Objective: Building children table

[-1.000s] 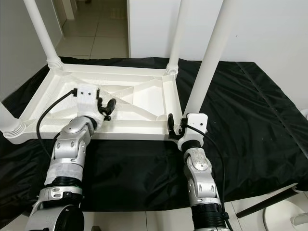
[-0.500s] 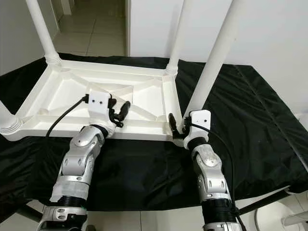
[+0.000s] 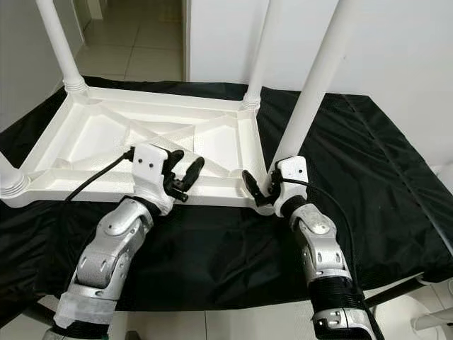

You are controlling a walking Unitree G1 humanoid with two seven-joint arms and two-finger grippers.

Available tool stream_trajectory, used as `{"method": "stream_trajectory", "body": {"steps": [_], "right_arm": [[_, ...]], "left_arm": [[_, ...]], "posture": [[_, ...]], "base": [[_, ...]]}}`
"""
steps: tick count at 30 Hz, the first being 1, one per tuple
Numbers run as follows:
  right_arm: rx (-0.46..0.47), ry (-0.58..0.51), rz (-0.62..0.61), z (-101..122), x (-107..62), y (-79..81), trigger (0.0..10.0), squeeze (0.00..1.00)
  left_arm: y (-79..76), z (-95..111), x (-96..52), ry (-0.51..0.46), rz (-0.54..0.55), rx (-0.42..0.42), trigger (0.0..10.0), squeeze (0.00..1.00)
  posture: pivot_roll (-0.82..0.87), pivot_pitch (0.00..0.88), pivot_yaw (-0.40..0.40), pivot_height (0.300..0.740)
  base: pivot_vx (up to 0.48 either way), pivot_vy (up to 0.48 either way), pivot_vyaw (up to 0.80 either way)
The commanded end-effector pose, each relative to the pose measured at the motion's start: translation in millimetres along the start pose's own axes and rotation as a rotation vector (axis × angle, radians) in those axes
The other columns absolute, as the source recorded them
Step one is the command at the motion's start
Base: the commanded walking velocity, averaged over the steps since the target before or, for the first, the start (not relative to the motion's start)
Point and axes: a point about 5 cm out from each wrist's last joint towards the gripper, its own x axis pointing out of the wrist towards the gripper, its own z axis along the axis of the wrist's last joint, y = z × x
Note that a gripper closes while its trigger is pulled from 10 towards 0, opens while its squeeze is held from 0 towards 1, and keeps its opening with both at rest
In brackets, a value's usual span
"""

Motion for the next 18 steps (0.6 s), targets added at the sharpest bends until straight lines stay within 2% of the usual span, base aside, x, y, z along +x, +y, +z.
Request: {"method": "stream_trajectory", "body": {"steps": [1,2,4,5,13,18], "right_arm": [[-0.006,0.026,0.039,-5.5,0.6,1.7,10.0,0.00],[-0.012,0.032,0.071,-6.6,2.2,3.0,8.1,0.00],[-0.016,0.035,0.094,-7.4,3.7,4.0,8.1,0.00],[-0.024,0.049,0.130,-9.6,5.5,3.8,0.0,0.00],[-0.014,0.081,0.189,-18.2,1.5,6.0,0.0,0.00],[-0.003,0.088,0.168,-22.0,-2.5,7.2,0.0,0.00]], "left_arm": [[-29.1,2.9,-6.6,-0.003,-0.506,-0.003,10.0,0.00],[-33.0,3.5,-8.9,0.004,-0.546,-0.009,10.0,0.00],[-35.0,4.0,-11.1,0.009,-0.570,-0.015,10.0,0.00],[-37.6,4.2,-13.3,0.025,-0.587,-0.029,10.0,0.00],[-39.4,3.6,-20.3,0.050,-0.580,-0.020,10.0,0.00],[-35.8,1.8,-21.5,0.067,-0.551,-0.014,10.0,0.00]], "posture": [[-0.03,0.055,-0.085,0.740],[-0.03,0.056,-0.084,0.740],[-0.03,0.056,-0.084,0.740],[-0.03,0.058,-0.083,0.740],[-0.01,0.075,-0.092,0.740],[-0.01,0.083,-0.093,0.740]], "base": [[0.000,0.000,0.00],[0.000,0.000,0.00],[0.000,0.000,0.00],[0.000,0.000,0.00],[0.000,0.000,0.00],[0.000,0.000,0.00]]}}
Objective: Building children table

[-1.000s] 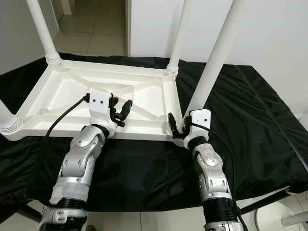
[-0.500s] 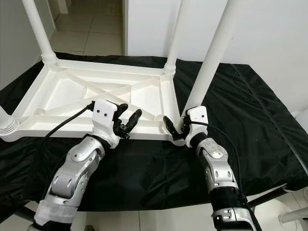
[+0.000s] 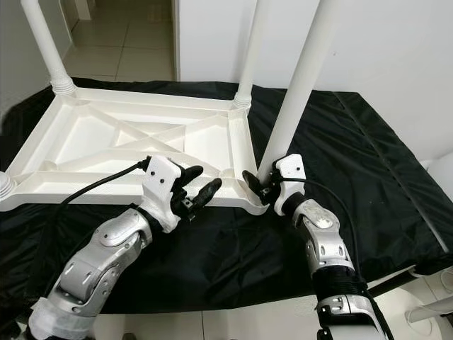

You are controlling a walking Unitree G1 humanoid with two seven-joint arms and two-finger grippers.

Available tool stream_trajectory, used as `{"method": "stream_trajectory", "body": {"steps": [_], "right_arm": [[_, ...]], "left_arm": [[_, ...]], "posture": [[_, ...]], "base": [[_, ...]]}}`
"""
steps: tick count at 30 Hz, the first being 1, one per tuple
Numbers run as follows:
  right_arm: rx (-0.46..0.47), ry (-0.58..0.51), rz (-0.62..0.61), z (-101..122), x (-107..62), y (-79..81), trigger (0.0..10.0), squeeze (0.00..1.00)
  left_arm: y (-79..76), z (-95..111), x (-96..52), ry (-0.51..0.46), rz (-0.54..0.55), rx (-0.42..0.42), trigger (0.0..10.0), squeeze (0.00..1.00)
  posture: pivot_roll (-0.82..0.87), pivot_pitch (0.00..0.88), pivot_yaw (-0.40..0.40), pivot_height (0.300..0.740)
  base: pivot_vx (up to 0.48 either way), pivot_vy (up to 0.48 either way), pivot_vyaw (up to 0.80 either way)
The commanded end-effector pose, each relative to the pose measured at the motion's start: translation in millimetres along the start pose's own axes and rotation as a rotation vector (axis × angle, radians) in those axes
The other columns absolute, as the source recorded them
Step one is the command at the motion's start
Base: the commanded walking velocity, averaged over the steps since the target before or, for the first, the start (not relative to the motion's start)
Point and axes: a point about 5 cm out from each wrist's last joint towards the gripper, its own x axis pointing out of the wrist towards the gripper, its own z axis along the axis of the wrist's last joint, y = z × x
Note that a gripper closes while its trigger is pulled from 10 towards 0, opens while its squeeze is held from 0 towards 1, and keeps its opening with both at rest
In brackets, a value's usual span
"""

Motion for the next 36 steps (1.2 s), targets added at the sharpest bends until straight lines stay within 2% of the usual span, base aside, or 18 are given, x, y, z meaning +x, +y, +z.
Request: {"method": "stream_trajectory", "body": {"steps": [1,2,3,4,6,9,14,16,18,19,20,21,22,24,26,32,35,36], "right_arm": [[0.013,0.083,0.036,-18.0,-3.8,10.2,0.0,0.00],[0.020,0.086,0.003,-18.3,-3.6,8.4,4.3,0.00],[0.020,0.086,0.003,-18.3,-3.6,8.4,4.3,0.00],[0.060,0.076,-0.045,-16.7,-2.8,6.5,10.0,0.00],[0.097,0.058,-0.141,-11.3,-0.6,3.6,10.0,0.00],[0.134,0.033,-0.192,-4.9,-0.2,3.6,10.0,0.00],[0.138,0.034,-0.304,-3.9,-2.3,5.2,10.0,0.00],[0.167,0.033,-0.425,-2.9,-4.1,12.1,10.0,0.00],[0.167,0.033,-0.425,-2.9,-4.1,12.1,10.0,0.00],[0.176,0.035,-0.493,-2.9,-5.6,14.3,10.0,0.00],[0.176,0.035,-0.493,-2.9,-5.6,14.3,10.0,0.00],[0.184,0.042,-0.589,-4.1,-8.2,15.7,10.0,0.00],[0.184,0.042,-0.589,-4.1,-8.2,15.7,10.0,0.00],[0.222,0.050,-0.806,-6.9,-14.3,20.5,10.0,0.00],[0.235,0.053,-0.853,-6.8,-14.9,24.1,10.0,0.00],[0.250,0.037,-0.862,-2.3,-12.5,28.4,10.0,0.00],[0.246,0.026,-0.864,1.5,-15.9,27.6,10.0,0.00],[0.249,0.008,-0.852,4.1,-15.9,28.2,10.0,0.91]], "left_arm": [[-20.5,1.1,-3.7,0.005,-0.374,0.003,10.0,0.00],[-20.1,1.1,-3.6,0.006,-0.371,0.001,10.0,0.00],[-20.1,1.1,-3.6,0.006,-0.371,0.001,10.0,0.00],[-18.4,1.2,-1.5,0.002,-0.349,0.011,10.0,0.00],[-12.4,4.5,4.4,-0.005,-0.284,0.002,10.0,0.00],[-9.4,9.8,7.8,-0.026,-0.254,-0.031,10.0,0.00],[-8.3,8.1,11.0,-0.029,-0.248,-0.028,10.0,0.00],[-7.1,7.5,14.9,-0.026,-0.241,-0.029,10.0,0.00],[-7.1,7.5,14.9,-0.026,-0.241,-0.029,10.0,0.00],[-6.6,7.7,17.1,-0.027,-0.241,-0.025,10.0,0.00],[-6.6,7.7,17.1,-0.027,-0.241,-0.025,10.0,0.00],[-4.8,8.6,19.9,-0.030,-0.236,-0.028,10.0,0.00],[-4.8,8.6,19.9,-0.030,-0.236,-0.028,10.0,0.00],[-3.0,8.0,22.7,-0.025,-0.235,-0.026,10.0,0.00],[-3.2,7.4,22.9,-0.020,-0.241,-0.027,10.0,0.00],[-5.0,3.2,20.7,0.004,-0.270,-0.008,10.0,0.00],[-11.8,-1.1,21.5,0.026,-0.302,0.029,10.0,0.00],[-11.3,-1.3,20.2,0.028,-0.307,0.027,10.0,0.00]], "posture": [[-0.01,0.083,-0.093,0.740],[-0.02,0.084,-0.092,0.740],[-0.02,0.084,-0.092,0.740],[-0.02,0.090,-0.092,0.740],[-0.04,0.088,-0.091,0.740],[-0.04,0.095,-0.091,0.740],[-0.05,0.085,-0.077,0.740],[-0.07,0.077,-0.059,0.740],[-0.07,0.077,-0.059,0.740],[-0.07,0.075,-0.054,0.740],[-0.07,0.075,-0.054,0.740],[-0.07,0.074,-0.047,0.740],[-0.07,0.074,-0.047,0.740],[-0.08,0.068,-0.036,0.740],[-0.08,0.067,-0.033,0.740],[-0.09,0.066,-0.026,0.740],[-0.08,0.062,-0.029,0.740],[-0.08,0.062,-0.029,0.740]], "base": [[0.000,0.000,0.00],[0.000,0.000,0.00],[0.000,0.000,0.00],[0.000,0.000,0.00],[0.000,0.000,0.00],[0.000,0.000,0.00],[0.000,0.000,0.00],[0.000,0.000,0.00],[0.000,0.000,0.00],[0.000,0.000,0.00],[0.000,0.000,0.00],[0.000,0.000,0.00],[0.000,0.000,0.00],[0.000,0.000,0.00],[0.000,0.000,0.00],[0.000,0.000,0.00],[0.000,0.000,0.00],[0.000,0.000,0.00]]}}
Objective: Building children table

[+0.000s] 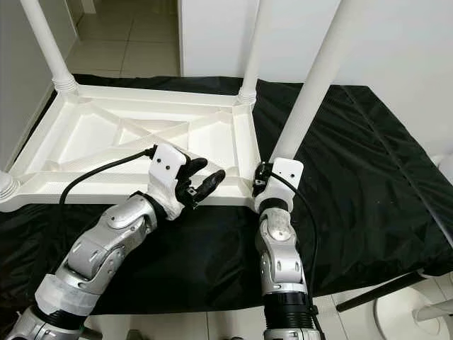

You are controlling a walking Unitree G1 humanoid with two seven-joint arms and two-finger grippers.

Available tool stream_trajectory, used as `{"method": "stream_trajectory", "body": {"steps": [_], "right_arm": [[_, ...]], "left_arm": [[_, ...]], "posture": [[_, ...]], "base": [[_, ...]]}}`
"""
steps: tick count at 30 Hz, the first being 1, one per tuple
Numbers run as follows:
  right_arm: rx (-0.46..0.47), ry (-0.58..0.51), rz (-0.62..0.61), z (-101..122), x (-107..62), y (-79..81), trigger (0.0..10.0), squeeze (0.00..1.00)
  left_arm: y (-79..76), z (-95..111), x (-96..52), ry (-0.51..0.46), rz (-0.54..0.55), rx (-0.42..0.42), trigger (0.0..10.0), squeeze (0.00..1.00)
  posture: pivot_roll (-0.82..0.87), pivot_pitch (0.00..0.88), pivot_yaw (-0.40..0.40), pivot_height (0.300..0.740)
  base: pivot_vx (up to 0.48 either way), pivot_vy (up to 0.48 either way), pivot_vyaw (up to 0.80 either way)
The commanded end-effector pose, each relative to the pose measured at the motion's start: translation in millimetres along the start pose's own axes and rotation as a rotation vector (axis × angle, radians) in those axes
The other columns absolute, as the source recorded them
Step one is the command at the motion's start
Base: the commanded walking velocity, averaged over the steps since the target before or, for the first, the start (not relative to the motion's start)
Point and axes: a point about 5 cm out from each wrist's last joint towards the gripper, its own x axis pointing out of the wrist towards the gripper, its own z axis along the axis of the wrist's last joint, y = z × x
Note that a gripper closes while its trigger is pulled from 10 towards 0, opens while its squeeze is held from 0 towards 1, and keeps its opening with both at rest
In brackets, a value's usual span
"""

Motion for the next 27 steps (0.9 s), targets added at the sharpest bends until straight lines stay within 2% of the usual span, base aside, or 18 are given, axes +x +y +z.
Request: {"method": "stream_trajectory", "body": {"steps": [1,2,3,12,13,14,16,19,21,22,24,26,27], "right_arm": [[0.019,0.041,-0.075,-8.4,-4.3,-17.0,10.0,0.91],[0.023,0.025,-0.062,-6.3,-4.7,-18.6,10.0,0.91],[0.030,0.010,-0.045,-4.7,-5.0,-19.1,10.0,1.00],[0.008,-0.010,0.054,-0.2,-7.4,-29.3,10.0,1.00],[0.006,-0.002,0.098,0.4,-7.3,-32.6,10.0,1.00],[-0.003,0.006,0.150,1.4,-6.5,-37.0,10.0,0.00],[-0.010,0.011,0.185,2.3,-6.2,-39.8,10.0,0.00],[-0.051,0.026,0.337,4.7,-1.5,-48.9,10.0,0.00],[-0.051,0.026,0.337,4.7,-1.5,-48.9,10.0,0.00],[-0.100,0.045,0.436,2.9,3.3,-53.5,10.0,0.00],[-0.100,0.045,0.436,2.9,3.3,-53.5,10.0,0.00],[-0.139,0.060,0.534,2.1,9.7,-54.1,10.0,0.00],[-0.139,0.060,0.534,2.1,9.7,-54.1,10.0,0.00]], "left_arm": [[-13.3,-2.9,-0.9,0.013,-0.229,0.015,10.0,0.00],[-13.9,-4.0,-2.0,0.017,-0.235,0.018,10.0,0.00],[-13.4,-5.4,-3.1,0.023,-0.240,0.025,10.0,0.00],[-12.8,-8.4,-6.3,0.044,-0.291,0.043,10.0,0.00],[-13.5,-8.7,-6.5,0.048,-0.302,0.041,10.0,0.00],[-14.1,-8.6,-6.6,0.051,-0.310,0.049,10.0,0.00],[-14.6,-8.7,-6.7,0.052,-0.316,0.057,10.0,0.00],[-14.7,-6.3,-6.8,0.041,-0.315,0.042,10.0,0.00],[-14.7,-6.3,-6.8,0.041,-0.315,0.042,10.0,0.00],[-15.6,-5.8,-5.8,0.037,-0.313,0.043,10.0,0.00],[-15.6,-5.8,-5.8,0.037,-0.313,0.043,10.0,0.00],[-16.8,-4.3,-3.5,0.026,-0.311,0.045,10.0,0.00],[-16.8,-4.3,-3.5,0.026,-0.311,0.045,10.0,0.00]], "posture": [[-0.08,0.062,-0.029,0.740],[-0.08,0.058,-0.022,0.740],[-0.08,0.051,-0.020,0.740],[-0.09,0.038,-0.025,0.740],[-0.10,0.043,-0.027,0.740],[-0.09,0.047,-0.031,0.740],[-0.09,0.047,-0.031,0.740],[-0.09,0.054,-0.032,0.740],[-0.09,0.054,-0.032,0.740],[-0.09,0.041,-0.031,0.740],[-0.09,0.041,-0.031,0.740],[-0.09,0.032,-0.028,0.740],[-0.09,0.032,-0.028,0.740]], "base": [[0.000,0.000,0.00],[0.000,0.000,0.00],[0.000,0.000,0.00],[0.000,0.000,0.00],[0.000,0.000,0.00],[0.000,0.000,0.00],[0.000,0.000,0.00],[0.000,0.000,0.00],[0.000,0.000,0.00],[0.000,0.000,0.00],[0.000,0.000,0.00],[0.000,0.000,0.00],[0.000,0.000,0.00]]}}
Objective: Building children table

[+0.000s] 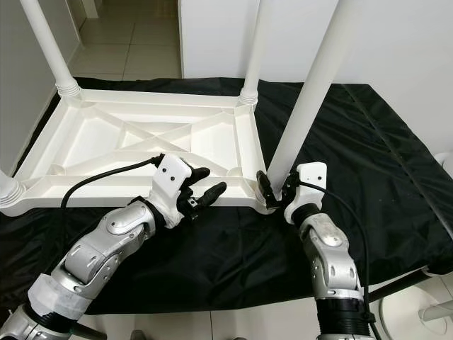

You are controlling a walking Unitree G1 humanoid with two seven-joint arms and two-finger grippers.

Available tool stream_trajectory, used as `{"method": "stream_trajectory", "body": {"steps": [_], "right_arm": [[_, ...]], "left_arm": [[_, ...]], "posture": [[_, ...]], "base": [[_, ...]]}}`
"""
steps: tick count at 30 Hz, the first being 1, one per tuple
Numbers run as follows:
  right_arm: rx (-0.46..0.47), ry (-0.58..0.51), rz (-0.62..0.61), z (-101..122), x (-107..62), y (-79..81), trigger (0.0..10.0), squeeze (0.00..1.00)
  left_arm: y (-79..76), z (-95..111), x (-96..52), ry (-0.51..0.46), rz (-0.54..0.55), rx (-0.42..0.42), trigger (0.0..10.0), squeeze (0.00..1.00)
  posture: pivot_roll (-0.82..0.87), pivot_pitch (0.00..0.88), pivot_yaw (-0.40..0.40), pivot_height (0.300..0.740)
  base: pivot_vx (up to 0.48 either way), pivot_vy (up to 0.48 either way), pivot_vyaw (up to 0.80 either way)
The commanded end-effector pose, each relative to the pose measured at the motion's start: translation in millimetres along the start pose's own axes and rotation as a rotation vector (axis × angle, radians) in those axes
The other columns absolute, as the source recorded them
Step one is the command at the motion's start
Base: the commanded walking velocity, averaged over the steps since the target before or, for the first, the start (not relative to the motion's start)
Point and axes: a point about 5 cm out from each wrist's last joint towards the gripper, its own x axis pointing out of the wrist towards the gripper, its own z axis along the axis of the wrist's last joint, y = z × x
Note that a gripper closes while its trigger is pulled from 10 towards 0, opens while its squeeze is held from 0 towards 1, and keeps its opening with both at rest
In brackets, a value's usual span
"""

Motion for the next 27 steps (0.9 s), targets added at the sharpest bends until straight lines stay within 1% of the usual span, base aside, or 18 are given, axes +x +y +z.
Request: {"method": "stream_trajectory", "body": {"steps": [1,2,4,6,9,10,11,12,14,17,18,19,20,21,23,24,27], "right_arm": [[-0.005,0.003,0.022,-1.5,0.1,-2.6,10.0,0.00],[-0.019,0.011,0.059,-1.6,2.7,-3.8,10.0,0.00],[-0.019,0.011,0.059,-1.6,2.7,-3.8,10.0,0.00],[-0.057,0.038,0.170,-1.3,12.0,-2.3,10.0,0.00],[-0.057,0.038,0.170,-1.3,12.0,-2.3,10.0,0.00],[-0.075,0.049,0.211,-1.1,15.4,-1.7,10.0,0.00],[-0.075,0.049,0.211,-1.1,15.4,-1.7,10.0,0.00],[-0.089,0.065,0.252,-2.1,18.8,-1.3,10.0,0.00],[-0.089,0.065,0.252,-2.1,18.8,-1.3,10.0,0.00],[-0.114,0.092,0.331,-4.1,25.2,2.9,10.0,0.00],[-0.114,0.092,0.331,-4.1,25.2,2.9,10.0,0.00],[-0.115,0.094,0.344,-5.0,26.3,4.9,8.2,0.00],[-0.115,0.094,0.344,-5.0,26.3,4.9,8.2,0.00],[-0.114,0.098,0.362,-6.4,27.2,6.5,2.2,0.00],[-0.114,0.098,0.362,-6.4,27.2,6.5,2.2,0.00],[-0.110,0.101,0.373,-8.0,27.5,7.2,0.0,0.00],[-0.100,0.109,0.386,-11.0,27.5,7.2,0.0,0.00]], "left_arm": [[-15.1,2.1,1.3,-0.012,-0.268,0.012,10.0,0.00],[-14.6,2.1,2.6,-0.013,-0.262,0.016,10.0,0.00],[-14.6,2.1,2.6,-0.013,-0.262,0.016,10.0,0.00],[-15.7,3.3,3.9,-0.018,-0.269,0.012,10.0,0.00],[-15.7,3.3,3.9,-0.018,-0.269,0.012,10.0,0.00],[-17.7,3.7,3.7,-0.021,-0.284,0.012,10.0,0.00],[-17.7,3.7,3.7,-0.021,-0.284,0.012,10.0,0.00],[-19.0,2.6,4.3,-0.015,-0.296,0.018,10.0,0.00],[-19.0,2.6,4.3,-0.015,-0.296,0.018,10.0,0.00],[-19.6,0.3,6.0,0.000,-0.308,0.040,10.0,0.00],[-19.6,0.3,6.0,0.000,-0.308,0.040,10.0,0.00],[-20.2,0.3,6.3,0.001,-0.311,0.043,10.0,0.00],[-20.2,0.3,6.3,0.001,-0.311,0.043,10.0,0.00],[-20.7,0.8,6.4,0.000,-0.313,0.044,10.0,0.00],[-20.7,0.8,6.4,0.000,-0.313,0.044,10.0,0.00],[-20.9,1.4,6.5,-0.002,-0.313,0.046,10.0,0.00],[-20.4,2.1,6.4,-0.004,-0.309,0.049,10.0,0.00]], "posture": [[-0.09,0.032,-0.028,0.740],[-0.09,0.032,-0.027,0.740],[-0.09,0.032,-0.027,0.740],[-0.10,0.024,-0.021,0.740],[-0.10,0.024,-0.021,0.740],[-0.10,0.020,-0.019,0.740],[-0.10,0.020,-0.019,0.740],[-0.09,0.007,-0.014,0.740],[-0.09,0.007,-0.014,0.740],[-0.08,0.000,-0.008,0.740],[-0.08,0.000,-0.008,0.740],[-0.08,0.000,-0.008,0.740],[-0.08,0.000,-0.008,0.740],[-0.08,0.000,-0.010,0.740],[-0.08,0.000,-0.010,0.740],[-0.07,0.000,-0.011,0.740],[-0.07,0.000,-0.013,0.740]], "base": [[0.000,0.000,0.00],[0.000,0.000,0.00],[0.000,0.000,0.00],[0.000,0.000,0.00],[0.000,0.000,0.00],[0.000,0.000,0.00],[0.000,0.000,0.00],[0.000,0.000,0.00],[0.000,0.000,0.00],[0.000,0.000,0.00],[0.000,0.000,0.00],[0.000,0.000,0.00],[0.000,0.000,0.00],[0.000,0.000,0.00],[0.000,0.000,0.00],[0.000,0.000,0.00],[0.000,0.000,0.00]]}}
